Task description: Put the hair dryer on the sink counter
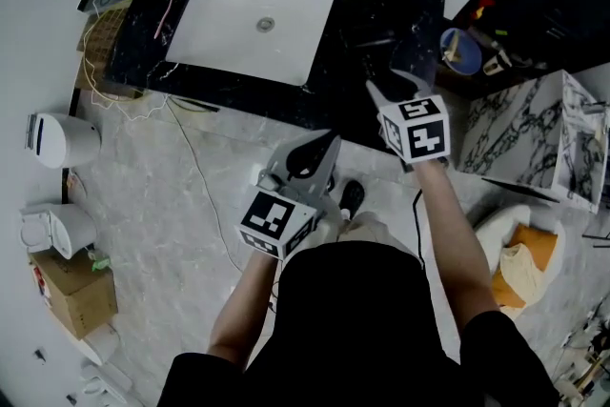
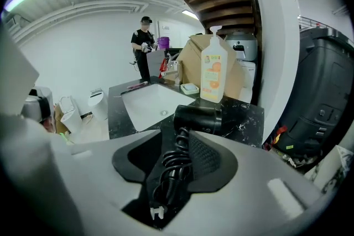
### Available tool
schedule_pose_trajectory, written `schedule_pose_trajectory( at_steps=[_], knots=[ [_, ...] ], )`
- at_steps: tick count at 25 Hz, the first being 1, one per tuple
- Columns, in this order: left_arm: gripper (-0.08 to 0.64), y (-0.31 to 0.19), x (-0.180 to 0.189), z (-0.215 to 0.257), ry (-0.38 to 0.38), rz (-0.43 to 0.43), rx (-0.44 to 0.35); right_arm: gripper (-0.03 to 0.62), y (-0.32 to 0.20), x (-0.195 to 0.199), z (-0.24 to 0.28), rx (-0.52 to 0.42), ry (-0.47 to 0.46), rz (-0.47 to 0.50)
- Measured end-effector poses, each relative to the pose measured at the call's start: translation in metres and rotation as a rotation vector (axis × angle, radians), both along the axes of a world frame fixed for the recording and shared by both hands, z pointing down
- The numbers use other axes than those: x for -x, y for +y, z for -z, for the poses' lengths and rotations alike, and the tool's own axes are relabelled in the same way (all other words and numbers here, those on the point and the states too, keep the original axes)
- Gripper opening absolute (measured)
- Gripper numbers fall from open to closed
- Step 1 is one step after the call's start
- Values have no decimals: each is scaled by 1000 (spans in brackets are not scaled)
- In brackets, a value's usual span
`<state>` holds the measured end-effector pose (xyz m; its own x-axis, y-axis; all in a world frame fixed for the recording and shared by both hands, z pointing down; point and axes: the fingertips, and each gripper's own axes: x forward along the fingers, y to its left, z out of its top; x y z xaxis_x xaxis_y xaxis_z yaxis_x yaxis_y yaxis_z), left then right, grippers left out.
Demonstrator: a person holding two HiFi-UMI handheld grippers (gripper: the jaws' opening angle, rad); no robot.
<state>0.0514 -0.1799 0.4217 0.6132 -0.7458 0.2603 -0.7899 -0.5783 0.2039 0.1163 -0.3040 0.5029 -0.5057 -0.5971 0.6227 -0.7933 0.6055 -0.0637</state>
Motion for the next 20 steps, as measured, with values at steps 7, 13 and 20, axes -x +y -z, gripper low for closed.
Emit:
schedule_pose_trajectory(
  at_steps=[7,13,20],
  knots=[
    [-2,29,-7,2,-5,19,19,120,32,-7,26,-70,-66,10],
    [-3,37,-8,10,-1,24,-4,78,63,-10,36,-124,-81,22],
    [-2,46,1,6,2,-6,-4,38,93,-10,39,-143,-153,-21]
  ],
)
